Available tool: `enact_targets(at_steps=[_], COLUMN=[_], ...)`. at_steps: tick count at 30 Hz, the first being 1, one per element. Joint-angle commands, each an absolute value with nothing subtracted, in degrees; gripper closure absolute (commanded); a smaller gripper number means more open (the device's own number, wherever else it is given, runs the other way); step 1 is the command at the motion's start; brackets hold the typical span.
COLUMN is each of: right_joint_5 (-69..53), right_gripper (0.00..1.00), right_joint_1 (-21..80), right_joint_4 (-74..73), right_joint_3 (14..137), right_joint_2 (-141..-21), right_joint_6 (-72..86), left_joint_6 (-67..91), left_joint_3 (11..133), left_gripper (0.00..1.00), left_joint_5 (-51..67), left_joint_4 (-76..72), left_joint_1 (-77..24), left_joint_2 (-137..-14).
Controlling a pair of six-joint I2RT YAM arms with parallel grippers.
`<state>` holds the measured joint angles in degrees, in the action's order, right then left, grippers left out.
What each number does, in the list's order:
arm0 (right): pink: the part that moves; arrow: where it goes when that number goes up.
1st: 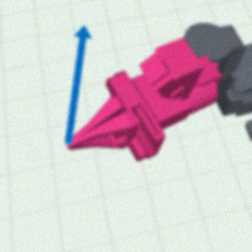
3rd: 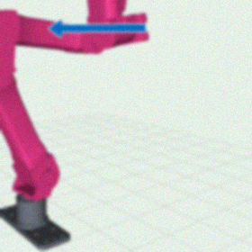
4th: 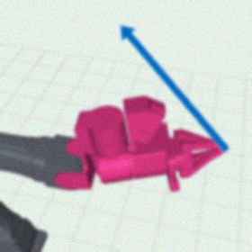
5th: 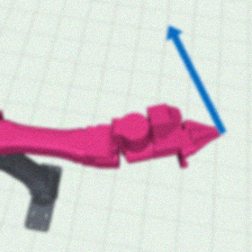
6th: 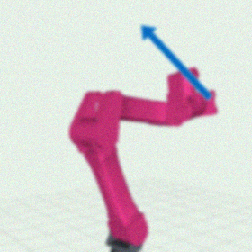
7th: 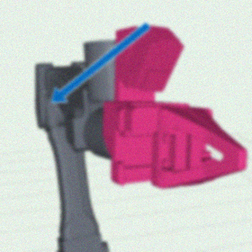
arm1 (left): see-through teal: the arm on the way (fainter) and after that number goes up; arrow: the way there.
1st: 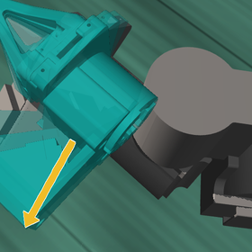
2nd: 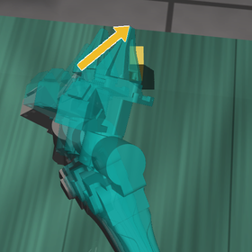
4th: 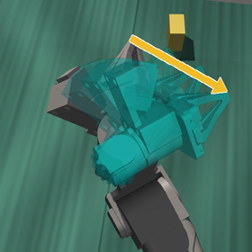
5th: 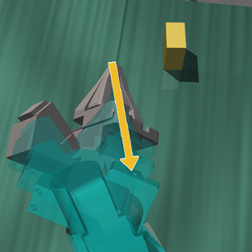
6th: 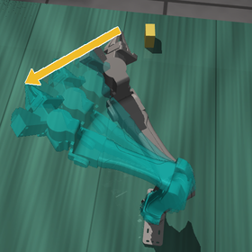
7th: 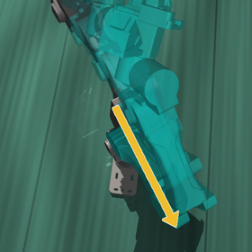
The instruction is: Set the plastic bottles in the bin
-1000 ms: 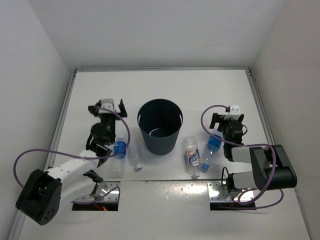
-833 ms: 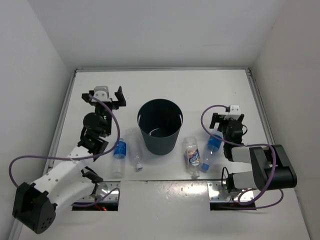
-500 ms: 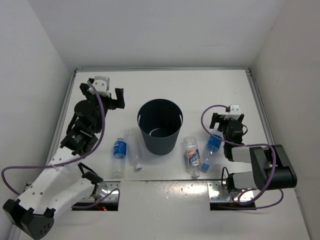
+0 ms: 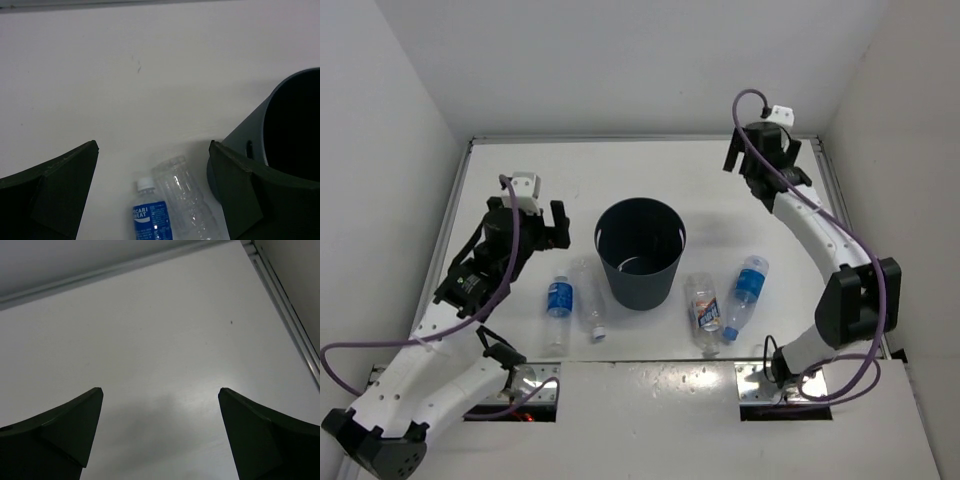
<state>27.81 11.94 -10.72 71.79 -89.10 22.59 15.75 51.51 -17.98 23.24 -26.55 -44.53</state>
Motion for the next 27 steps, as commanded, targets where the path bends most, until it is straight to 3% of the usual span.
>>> enact_targets(at_steps=[1, 5, 10, 14, 18, 27], right_joint_5=[39.37, 26.52, 8.30, 7.65, 8.89, 3.17], right_gripper=[0.01, 0.01, 0.01, 0.01, 0.01, 0.01], right_joint_1=[15.37, 14.34, 6.26, 8.78, 10.63, 8.35], right_joint_4=[-43.40, -43.43, -44.37, -46.49, -45.53, -40.96], right_joint_3=[77.07, 70.07, 60.13, 54.51, 50.45, 47.47], right_joint_2=[-91.93, -81.15, -66.21, -59.87, -60.02, -69.78], right_joint_6=[34.26, 37.09, 35.61, 34.89, 36.12, 40.51], left_joint_6=[16.96, 26.61, 26.63, 27.16, 27.69, 29.00], left_joint_3=[49.84, 45.01, 39.92, 37.18, 35.16, 34.37], left_gripper=[0.00, 0.00, 0.00, 0.00, 0.00, 0.00], left_joint_5=[-18.80, -28.82, -21.10, -22.56, -29.70, -31.53], left_joint_4=[25.75, 28.04, 22.69, 17.76, 17.05, 16.52], left_joint_1=[-26.28, -26.28, -26.80, -28.21, -29.35, -31.90], left_joint_2=[-42.02, -41.48, -42.97, -46.22, -47.81, -50.19])
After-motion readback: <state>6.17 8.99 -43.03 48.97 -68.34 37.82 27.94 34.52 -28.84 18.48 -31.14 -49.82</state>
